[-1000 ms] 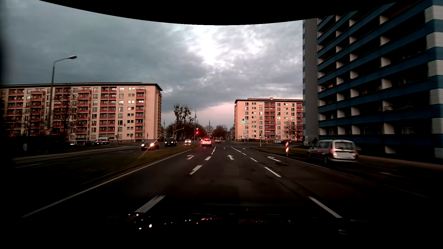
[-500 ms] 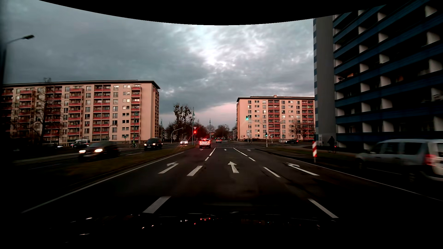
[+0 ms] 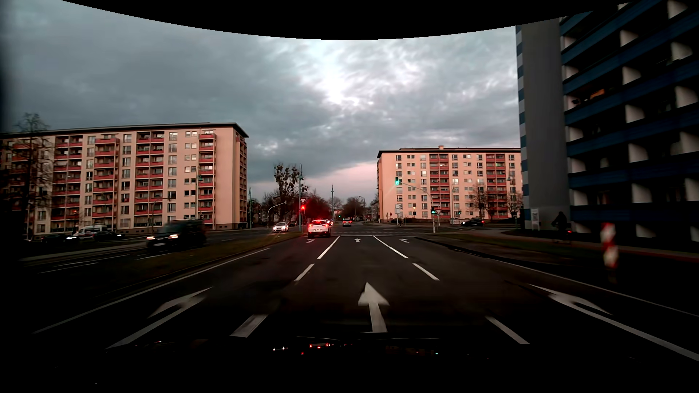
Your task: Follow the waypoints while adhering to traffic rules and regulations
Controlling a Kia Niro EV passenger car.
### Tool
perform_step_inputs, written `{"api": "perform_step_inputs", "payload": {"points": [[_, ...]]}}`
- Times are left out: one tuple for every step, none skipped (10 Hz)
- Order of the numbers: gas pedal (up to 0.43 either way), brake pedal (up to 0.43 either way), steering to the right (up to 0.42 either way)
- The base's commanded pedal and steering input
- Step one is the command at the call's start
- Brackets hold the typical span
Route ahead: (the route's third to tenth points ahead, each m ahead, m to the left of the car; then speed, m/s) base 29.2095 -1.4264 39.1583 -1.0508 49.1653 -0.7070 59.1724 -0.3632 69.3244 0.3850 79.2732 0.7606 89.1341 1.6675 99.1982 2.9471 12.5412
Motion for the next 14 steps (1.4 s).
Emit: {"api": "perform_step_inputs", "payload": {"points": [[0.098,0.000,-0.017],[0.098,0.000,-0.016],[0.098,0.000,-0.017],[0.098,0.000,-0.017],[0.098,0.000,-0.016],[0.098,0.000,-0.016],[0.087,0.000,-0.011],[0.087,0.000,-0.007],[0.079,0.000,-0.005],[0.079,0.000,-0.005],[0.079,0.000,-0.003],[0.079,0.000,-0.003],[0.079,0.000,-0.002],[0.079,0.000,-0.003]]}}
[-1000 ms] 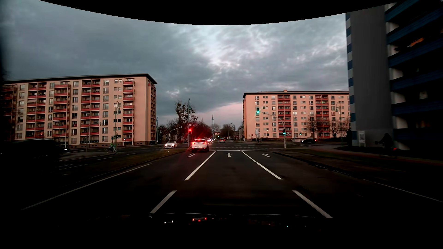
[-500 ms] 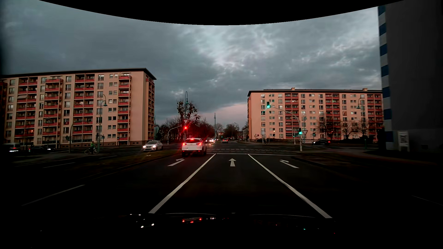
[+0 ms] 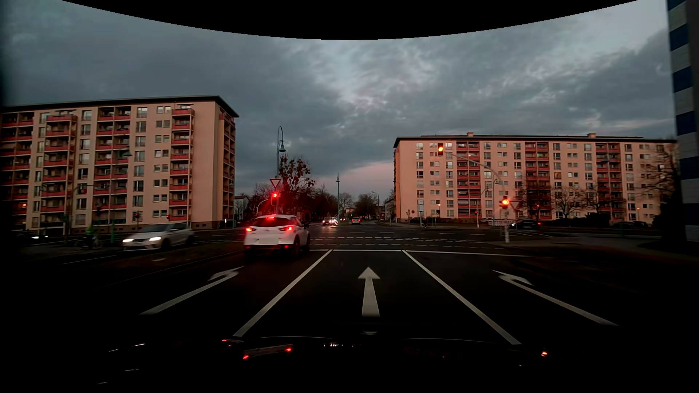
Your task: Follow the waypoints while adhering to traffic rules and regulations
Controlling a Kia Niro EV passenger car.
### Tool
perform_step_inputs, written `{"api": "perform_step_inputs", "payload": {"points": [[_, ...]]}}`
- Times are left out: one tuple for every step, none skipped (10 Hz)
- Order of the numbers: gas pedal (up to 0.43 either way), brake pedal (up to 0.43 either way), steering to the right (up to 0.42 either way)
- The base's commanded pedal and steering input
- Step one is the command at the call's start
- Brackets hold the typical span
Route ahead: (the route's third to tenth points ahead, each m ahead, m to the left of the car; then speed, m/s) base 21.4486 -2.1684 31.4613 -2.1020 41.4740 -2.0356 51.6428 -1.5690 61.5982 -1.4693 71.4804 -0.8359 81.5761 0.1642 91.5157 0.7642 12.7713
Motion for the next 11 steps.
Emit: {"api": "perform_step_inputs", "payload": {"points": [[0.079,0.000,-0.003],[0.079,0.000,-0.003],[0.098,0.000,-0.003],[0.098,0.000,-0.003],[0.098,0.000,-0.003],[0.098,0.000,-0.003],[0.098,0.000,-0.004],[0.110,0.000,-0.008],[0.110,0.000,-0.011],[0.110,0.000,-0.012],[0.118,0.000,-0.013]]}}
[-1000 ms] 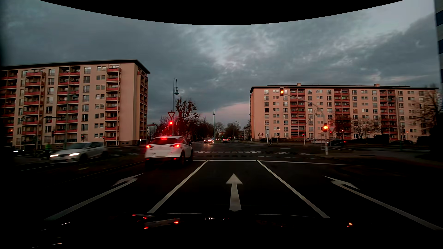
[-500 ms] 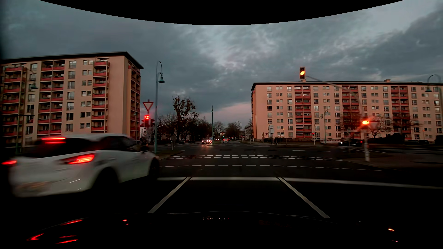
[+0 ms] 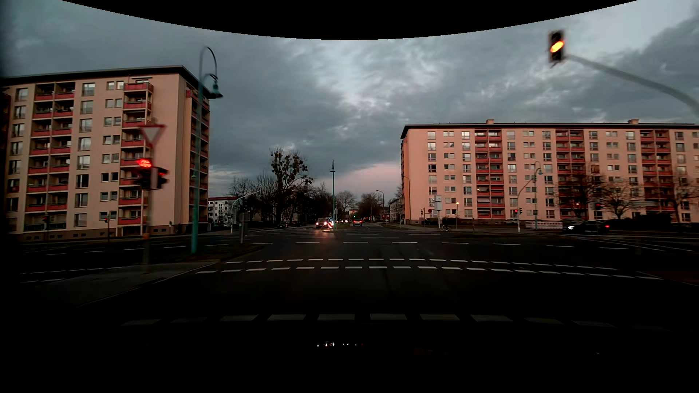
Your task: Follow the waypoints while adhering to traffic rules and regulations
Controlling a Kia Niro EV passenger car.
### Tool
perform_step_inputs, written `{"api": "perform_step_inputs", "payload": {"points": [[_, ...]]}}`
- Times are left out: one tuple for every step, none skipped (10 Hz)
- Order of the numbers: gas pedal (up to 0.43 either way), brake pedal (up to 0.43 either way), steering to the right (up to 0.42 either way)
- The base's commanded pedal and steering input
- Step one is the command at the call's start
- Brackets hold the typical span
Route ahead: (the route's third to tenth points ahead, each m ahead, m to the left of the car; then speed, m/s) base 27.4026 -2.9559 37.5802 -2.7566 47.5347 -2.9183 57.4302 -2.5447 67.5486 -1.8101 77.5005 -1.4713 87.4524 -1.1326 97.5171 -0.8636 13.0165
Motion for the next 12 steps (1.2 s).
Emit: {"api": "perform_step_inputs", "payload": {"points": [[0.118,0.000,-0.013],[0.118,0.000,-0.013],[0.118,0.000,-0.013],[0.130,0.000,-0.013],[0.130,0.000,-0.013],[0.130,0.000,-0.013],[0.130,0.000,-0.014],[0.130,0.000,-0.013],[0.130,0.000,-0.012],[0.130,0.000,-0.010],[0.110,0.000,-0.008],[0.098,0.000,-0.005]]}}
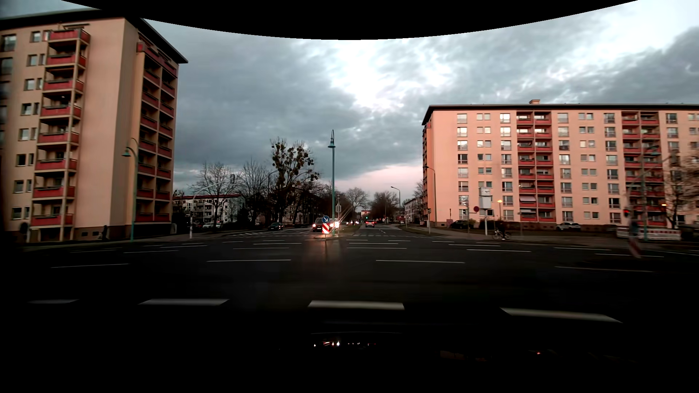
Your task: Follow the waypoints while adhering to traffic rules and regulations
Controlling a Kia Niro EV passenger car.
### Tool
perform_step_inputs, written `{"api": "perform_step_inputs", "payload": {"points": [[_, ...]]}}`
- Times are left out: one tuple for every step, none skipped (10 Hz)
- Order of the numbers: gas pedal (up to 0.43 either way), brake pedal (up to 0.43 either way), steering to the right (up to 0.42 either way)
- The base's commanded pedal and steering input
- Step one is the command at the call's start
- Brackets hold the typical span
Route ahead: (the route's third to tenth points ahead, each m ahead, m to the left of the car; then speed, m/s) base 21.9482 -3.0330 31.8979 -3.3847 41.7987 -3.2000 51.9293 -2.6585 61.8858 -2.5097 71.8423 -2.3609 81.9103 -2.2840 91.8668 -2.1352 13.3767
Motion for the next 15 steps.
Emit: {"api": "perform_step_inputs", "payload": {"points": [[0.098,0.000,-0.005],[0.087,0.000,-0.005],[0.087,0.000,-0.005],[0.087,0.000,-0.004],[0.079,0.000,0.001],[0.079,0.000,0.004],[0.067,0.000,0.006],[0.047,0.000,0.009],[0.047,0.000,0.010],[0.047,0.000,0.010],[0.047,0.000,0.008],[0.047,0.000,0.005],[0.047,0.000,0.005],[0.039,0.000,0.004],[0.039,0.000,0.001]]}}
